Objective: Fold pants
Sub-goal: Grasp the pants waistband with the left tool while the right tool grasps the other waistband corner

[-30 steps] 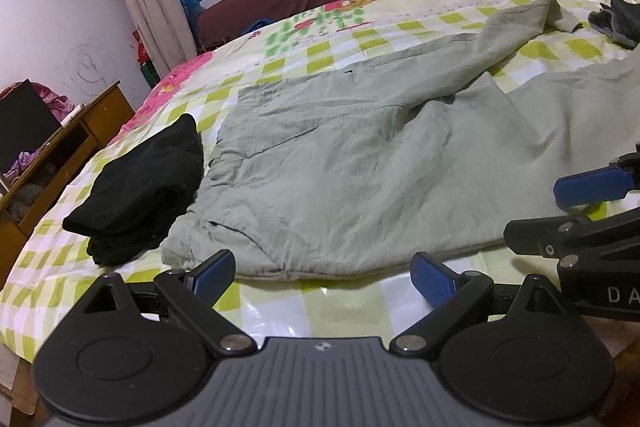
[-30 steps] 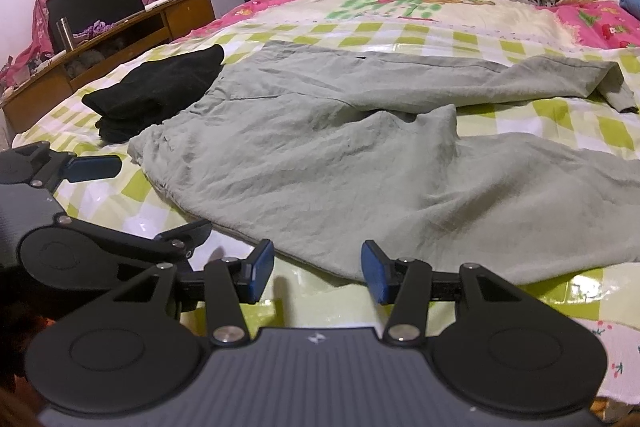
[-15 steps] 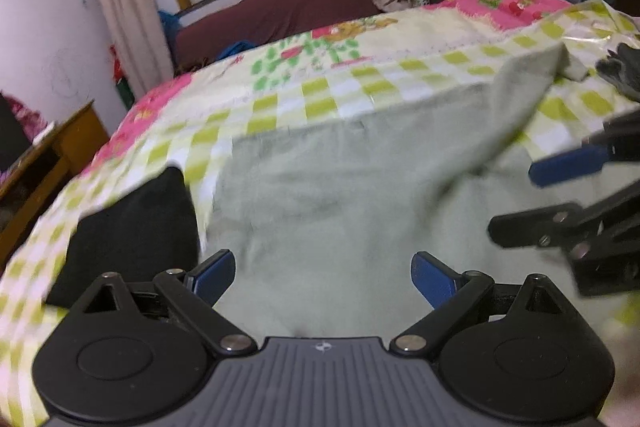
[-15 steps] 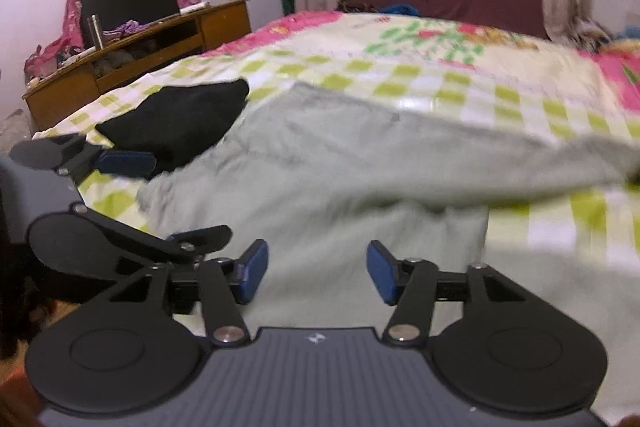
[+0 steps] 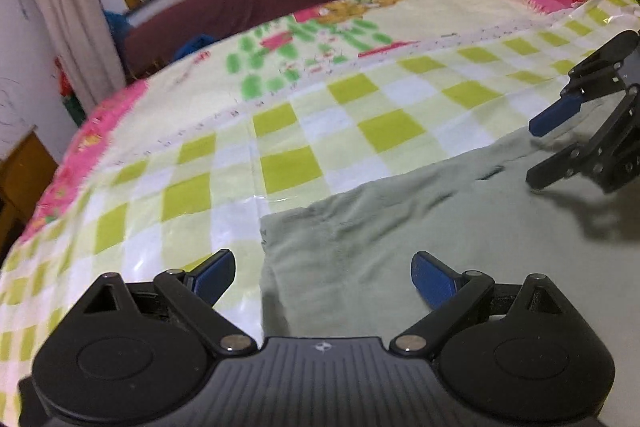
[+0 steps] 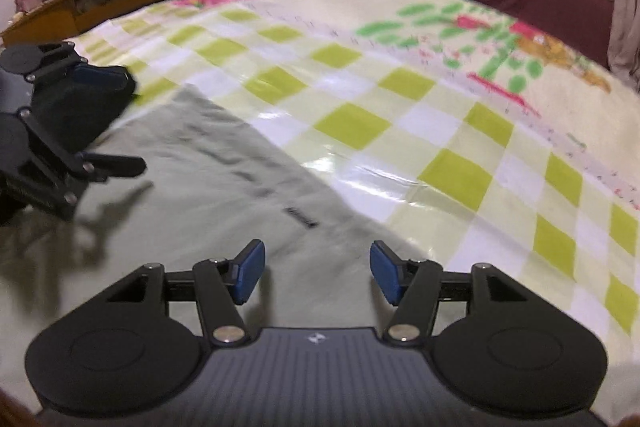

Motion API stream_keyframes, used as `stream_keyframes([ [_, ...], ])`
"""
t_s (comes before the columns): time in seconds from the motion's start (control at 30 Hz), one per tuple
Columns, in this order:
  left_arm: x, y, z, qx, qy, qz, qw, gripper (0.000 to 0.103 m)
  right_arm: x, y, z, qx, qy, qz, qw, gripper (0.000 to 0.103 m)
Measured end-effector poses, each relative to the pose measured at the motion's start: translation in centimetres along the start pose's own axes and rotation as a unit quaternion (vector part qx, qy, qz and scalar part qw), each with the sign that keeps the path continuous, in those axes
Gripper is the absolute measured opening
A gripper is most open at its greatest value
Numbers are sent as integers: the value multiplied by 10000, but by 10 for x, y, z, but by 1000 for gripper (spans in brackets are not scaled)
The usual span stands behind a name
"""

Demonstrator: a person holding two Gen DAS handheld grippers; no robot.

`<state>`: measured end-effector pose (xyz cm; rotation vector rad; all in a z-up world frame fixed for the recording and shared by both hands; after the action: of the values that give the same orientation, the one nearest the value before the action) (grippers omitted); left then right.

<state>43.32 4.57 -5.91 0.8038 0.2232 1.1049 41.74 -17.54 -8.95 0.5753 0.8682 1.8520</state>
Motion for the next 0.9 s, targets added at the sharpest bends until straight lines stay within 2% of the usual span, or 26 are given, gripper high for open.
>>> stream_keyframes([
  [0.1, 14, -17, 3, 107, 106, -265, 9995, 103, -16, -14, 4, 215, 55, 151, 9996, 60],
  [0.2, 17, -34, 2, 345, 243, -582, 9974, 103, -26, -29, 0, 644, 59, 435, 9970, 60],
  [0.3, 10, -50, 1, 524, -9, -620, 9967, 103, -30, -34, -3, 797, 74, 584, 9951, 60],
  [0.37, 8, -57, 1, 584, 31, -687, 9959, 102, -32, -36, 0, 864, 73, 597, 9944, 56],
  [0.43, 4, -60, 1, 608, 81, -739, 9954, 93, -33, -38, 0, 866, 76, 514, 9949, 48],
  [0.47, 2, -61, 1, 622, 72, -743, 9953, 84, -33, -38, -2, 854, 24, 494, 9951, 43],
  [0.5, 0, -61, 2, 610, 57, -761, 9952, 69, -32, -39, -2, 845, -7, 505, 9951, 30],
  [0.53, -3, -60, 4, 599, 35, -789, 9951, 61, -30, -38, -2, 836, -25, 523, 9951, 9],
  [0.57, -5, -59, 6, 597, 3, -801, 9950, 53, -27, -36, -2, 832, -55, 539, 9951, 3],
  [0.6, -7, -58, 8, 576, -59, -780, 9953, 45, -26, -35, -2, 841, -98, 559, 9948, 4],
  [0.67, -9, -55, 11, 552, -143, -708, 9959, 40, -24, -30, 0, 793, -90, 455, 9958, 3],
  [0.8, -8, -30, 22, 220, -257, -504, 9982, 35, -17, 5, 17, 346, -161, 494, 9980, 2],
  [0.9, -1, 11, 32, -187, -80, -496, 9986, 33, -2, 45, 28, -7, -33, 596, 9982, 2],
])
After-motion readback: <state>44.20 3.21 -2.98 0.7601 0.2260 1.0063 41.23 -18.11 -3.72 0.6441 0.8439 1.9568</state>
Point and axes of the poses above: each gripper's, at about its wrist camera, not at the fingertips, and y roughly against the way its jaws point, x to its left, z to its top, the point moved 10 cm from there along -y, roughly the way its jaws point, and after that the axes turned 3 degrees about y, right-handed, at the moved point
